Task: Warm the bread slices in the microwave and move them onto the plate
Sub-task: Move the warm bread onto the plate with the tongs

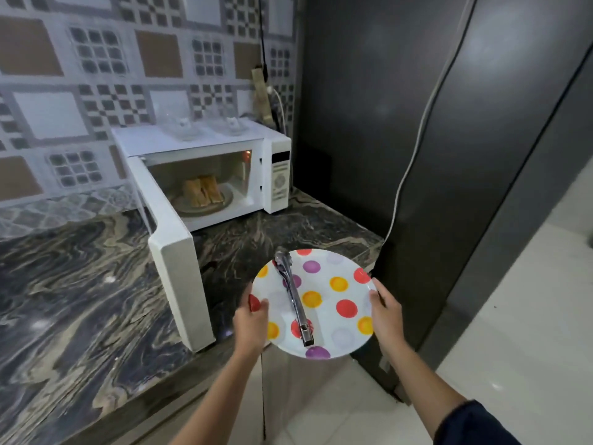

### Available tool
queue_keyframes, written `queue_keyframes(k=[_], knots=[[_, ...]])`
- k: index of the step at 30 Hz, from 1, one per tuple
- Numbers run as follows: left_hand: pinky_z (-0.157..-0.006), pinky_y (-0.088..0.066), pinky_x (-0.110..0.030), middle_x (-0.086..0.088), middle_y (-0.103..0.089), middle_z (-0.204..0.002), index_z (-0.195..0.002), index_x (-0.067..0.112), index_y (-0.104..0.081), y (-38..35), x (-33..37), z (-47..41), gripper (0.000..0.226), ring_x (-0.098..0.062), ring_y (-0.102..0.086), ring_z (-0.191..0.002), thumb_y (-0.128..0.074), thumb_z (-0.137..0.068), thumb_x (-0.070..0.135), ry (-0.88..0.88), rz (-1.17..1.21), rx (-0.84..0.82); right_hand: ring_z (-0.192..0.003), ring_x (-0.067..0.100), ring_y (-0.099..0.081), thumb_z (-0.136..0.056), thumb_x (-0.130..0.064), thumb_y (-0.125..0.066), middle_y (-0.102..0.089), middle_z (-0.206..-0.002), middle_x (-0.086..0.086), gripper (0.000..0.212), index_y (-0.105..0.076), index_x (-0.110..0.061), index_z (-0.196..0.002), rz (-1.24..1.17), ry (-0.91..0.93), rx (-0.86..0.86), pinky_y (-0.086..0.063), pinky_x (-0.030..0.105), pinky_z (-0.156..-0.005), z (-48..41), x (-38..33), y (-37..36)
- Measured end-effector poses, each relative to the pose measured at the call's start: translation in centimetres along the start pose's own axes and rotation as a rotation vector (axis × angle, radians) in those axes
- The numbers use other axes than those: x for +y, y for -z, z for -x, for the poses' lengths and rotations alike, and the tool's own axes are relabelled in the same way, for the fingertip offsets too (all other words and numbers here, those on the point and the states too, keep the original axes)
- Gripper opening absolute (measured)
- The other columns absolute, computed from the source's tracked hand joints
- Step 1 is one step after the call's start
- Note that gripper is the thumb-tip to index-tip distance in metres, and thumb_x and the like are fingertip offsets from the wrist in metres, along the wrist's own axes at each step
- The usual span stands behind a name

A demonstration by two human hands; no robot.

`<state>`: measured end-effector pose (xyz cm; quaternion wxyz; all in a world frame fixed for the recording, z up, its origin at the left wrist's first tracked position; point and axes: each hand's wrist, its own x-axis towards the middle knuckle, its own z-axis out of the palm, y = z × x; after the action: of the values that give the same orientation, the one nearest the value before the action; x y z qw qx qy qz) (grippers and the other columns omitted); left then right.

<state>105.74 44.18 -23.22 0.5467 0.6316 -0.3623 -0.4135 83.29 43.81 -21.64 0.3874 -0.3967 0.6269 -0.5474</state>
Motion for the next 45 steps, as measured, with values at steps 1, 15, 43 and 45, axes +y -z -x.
queue_keyframes(k=[1, 15, 43, 45], knots=[[-0.093, -0.05, -0.042, -0.014, -0.063, -0.118, -0.137, 0.016, -0.044, -0.1, 0.2, -1.2, 0.045, -0.031, -0.061, -0.103, -0.053, -0.092, 0.011, -0.003, 0.01, -0.002, -0.114, 0.023, -0.058, -0.1, -0.018, -0.041, -0.06, -0.125, 0.003, 0.035, -0.052, -0.018, -0.133, -0.002, -0.003, -0.01, -0.049, 0.043, -0.097, -1.0, -0.1, -0.9], [-0.108, -0.038, -0.045, -0.011, -0.055, -0.13, -0.132, 0.006, -0.048, -2.4, 0.5, -16.0, 0.046, -0.029, -0.052, -0.12, -0.055, -0.087, -0.001, -0.072, 0.0, 0.343, -0.117, 0.024, -0.054, -0.099, -0.014, -0.042, -0.058, -0.127, 0.003, 0.034, -0.053, -0.013, -0.131, 0.128, 0.066, -0.288, -0.045, 0.041, -0.101, -18.9, -1.0, -14.0], [-0.091, -0.043, -0.036, -0.025, -0.059, -0.112, -0.127, 0.001, -0.052, -7.6, -2.3, -21.0, 0.039, -0.039, -0.056, -0.106, -0.054, -0.088, 0.008, 0.147, -0.593, 0.627, -0.103, 0.031, -0.057, -0.095, -0.028, -0.047, -0.06, -0.112, 0.015, 0.017, -0.045, -0.011, -0.096, 0.892, 0.351, -0.726, -0.041, 0.033, -0.075, -33.0, 2.4, -20.8], [-0.095, -0.039, -0.033, -0.026, -0.052, -0.118, -0.133, 0.002, -0.048, -7.5, -2.5, -21.1, 0.043, -0.038, -0.052, -0.111, -0.052, -0.09, 0.007, 0.156, -0.601, 0.626, -0.107, 0.031, -0.054, -0.094, -0.027, -0.049, -0.055, -0.117, 0.015, 0.022, -0.048, -0.008, -0.103, 0.896, 0.36, -0.746, -0.042, 0.035, -0.078, -33.2, 2.4, -21.0]])
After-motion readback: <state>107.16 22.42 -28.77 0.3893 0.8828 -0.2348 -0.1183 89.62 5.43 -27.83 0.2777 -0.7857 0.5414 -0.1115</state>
